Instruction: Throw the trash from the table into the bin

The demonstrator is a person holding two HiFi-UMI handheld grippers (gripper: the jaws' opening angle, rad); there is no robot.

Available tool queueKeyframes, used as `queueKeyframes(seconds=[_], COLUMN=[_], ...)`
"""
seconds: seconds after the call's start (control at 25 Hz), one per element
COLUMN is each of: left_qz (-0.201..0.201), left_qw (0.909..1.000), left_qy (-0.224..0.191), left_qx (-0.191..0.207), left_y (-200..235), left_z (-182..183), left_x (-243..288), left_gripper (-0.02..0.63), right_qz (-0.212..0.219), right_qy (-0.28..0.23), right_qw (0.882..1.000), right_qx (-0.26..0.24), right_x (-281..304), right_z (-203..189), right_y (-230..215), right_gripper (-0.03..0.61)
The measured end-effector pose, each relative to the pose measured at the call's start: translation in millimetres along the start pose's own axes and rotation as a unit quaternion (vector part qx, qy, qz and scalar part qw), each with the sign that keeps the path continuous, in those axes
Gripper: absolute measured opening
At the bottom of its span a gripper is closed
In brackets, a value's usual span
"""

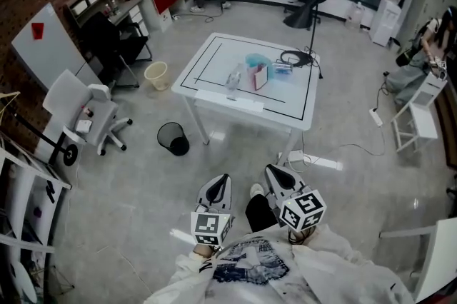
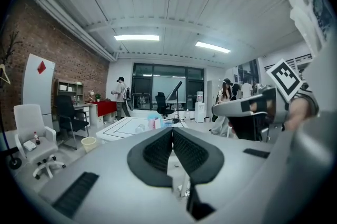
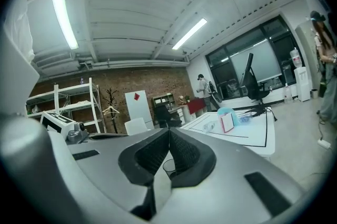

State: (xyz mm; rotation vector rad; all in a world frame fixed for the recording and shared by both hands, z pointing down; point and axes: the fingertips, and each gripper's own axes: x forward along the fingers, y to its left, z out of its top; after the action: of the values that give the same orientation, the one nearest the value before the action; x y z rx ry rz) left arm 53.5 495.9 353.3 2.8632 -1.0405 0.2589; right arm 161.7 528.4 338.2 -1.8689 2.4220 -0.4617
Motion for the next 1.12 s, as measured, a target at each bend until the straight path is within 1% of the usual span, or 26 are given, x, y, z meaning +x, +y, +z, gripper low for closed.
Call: queueKeyframes(seconds=[0.16, 0.32, 0.4, 0.56, 0.68, 0.84, 0.96, 1.12], left_qz=[0.019, 0.027, 0.024, 0.006, 0.004, 0.005, 0.001, 0.008], left_qw=[0.9998, 0.9995, 0.9994, 0.9992, 0.9987, 0.9986, 0.9986, 0.9989], left_qy=[0.004, 0.014, 0.020, 0.033, 0.044, 0.045, 0.039, 0.031], left_qx=[0.002, 0.004, 0.011, 0.024, 0.025, 0.027, 0.035, 0.035], left_y=[29, 51, 59, 62, 70, 82, 85, 98], left_z=[3, 7, 13, 26, 30, 41, 56, 72], left_x=[25, 60, 80, 117, 143, 178, 205, 234], left_gripper=[0.009, 0.009, 0.009, 0.009, 0.009, 0.009, 0.009, 0.009], right_qz=[0.000, 0.007, 0.010, 0.001, -0.003, -0.009, -0.009, -0.007], right_qy=[0.003, 0.003, -0.002, -0.010, -0.016, -0.022, -0.027, -0.032], right_qw=[1.000, 1.000, 1.000, 1.000, 0.999, 0.999, 0.999, 0.998], right_qx=[-0.006, 0.008, 0.014, 0.025, 0.035, 0.046, 0.045, 0.051], right_x=[38, 75, 91, 116, 135, 159, 175, 199], right_z=[6, 16, 25, 40, 45, 57, 70, 84], right_y=[-20, -46, -60, -94, -118, -148, -170, -195], right_gripper=[0.020, 0.020, 0.020, 0.020, 0.020, 0.021, 0.020, 0.021])
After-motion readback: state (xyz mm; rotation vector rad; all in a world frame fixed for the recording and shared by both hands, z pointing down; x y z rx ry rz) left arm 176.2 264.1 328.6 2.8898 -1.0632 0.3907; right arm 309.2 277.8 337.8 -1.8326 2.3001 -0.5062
